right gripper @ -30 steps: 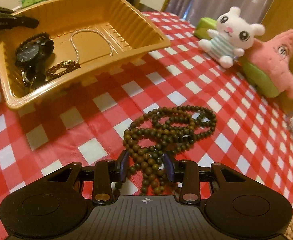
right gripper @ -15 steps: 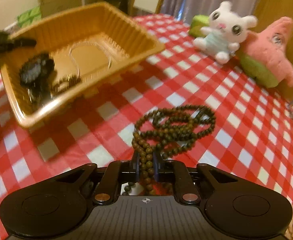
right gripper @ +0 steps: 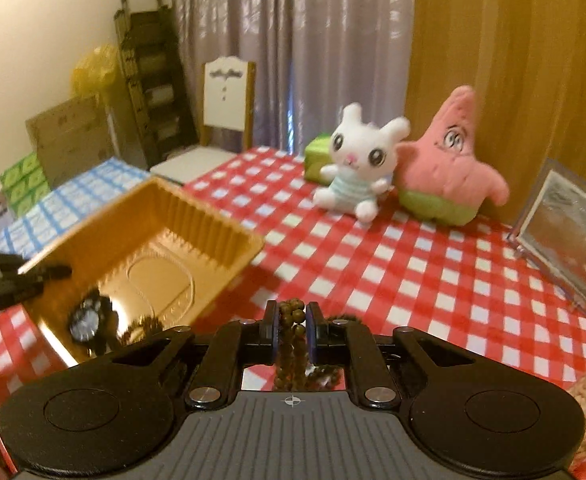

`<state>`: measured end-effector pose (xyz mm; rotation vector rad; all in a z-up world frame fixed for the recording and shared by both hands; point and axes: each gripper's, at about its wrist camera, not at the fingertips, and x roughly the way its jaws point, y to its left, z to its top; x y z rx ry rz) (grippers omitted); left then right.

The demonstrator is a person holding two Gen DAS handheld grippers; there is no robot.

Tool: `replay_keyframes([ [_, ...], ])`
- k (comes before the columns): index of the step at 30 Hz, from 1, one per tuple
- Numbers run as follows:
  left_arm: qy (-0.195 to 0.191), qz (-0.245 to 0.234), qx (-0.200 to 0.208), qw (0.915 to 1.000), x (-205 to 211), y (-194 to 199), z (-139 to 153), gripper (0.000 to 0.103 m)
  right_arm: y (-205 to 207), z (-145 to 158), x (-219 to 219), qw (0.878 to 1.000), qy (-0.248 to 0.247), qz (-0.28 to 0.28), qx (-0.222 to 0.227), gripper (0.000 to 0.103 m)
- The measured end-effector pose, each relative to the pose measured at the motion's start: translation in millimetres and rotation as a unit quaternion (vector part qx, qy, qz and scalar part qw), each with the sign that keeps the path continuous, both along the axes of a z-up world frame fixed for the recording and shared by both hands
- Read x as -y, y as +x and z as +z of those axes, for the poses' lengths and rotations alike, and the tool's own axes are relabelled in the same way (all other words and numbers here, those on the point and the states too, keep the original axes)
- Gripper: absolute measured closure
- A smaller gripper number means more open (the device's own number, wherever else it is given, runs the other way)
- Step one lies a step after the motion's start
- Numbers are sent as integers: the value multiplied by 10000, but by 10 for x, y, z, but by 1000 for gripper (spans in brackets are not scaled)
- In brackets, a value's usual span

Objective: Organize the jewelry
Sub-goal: 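Lift the dark bead strand high above the table with the right gripper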

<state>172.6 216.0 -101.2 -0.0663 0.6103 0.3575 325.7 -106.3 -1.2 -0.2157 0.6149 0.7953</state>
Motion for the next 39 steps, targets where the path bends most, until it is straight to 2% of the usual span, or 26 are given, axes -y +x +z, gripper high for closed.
replay_keyframes([
  [12, 19, 19, 15, 10000, 5, -16, 3, 97, -32, 347, 32, 9992, 360, -178, -52, 90],
  [25, 75, -46, 22, 10000, 58, 23, 40, 98, -68, 611, -239, 9963, 833, 152, -136, 90],
  [31, 85, -55, -3, 9999, 68, 41, 49, 98, -111, 594, -474, 9945, 945, 327, -312, 90],
  [39, 79, -85, -10, 9999, 65, 39, 38, 99, -214, 400, -864, 9900, 1016, 479, -850, 90],
])
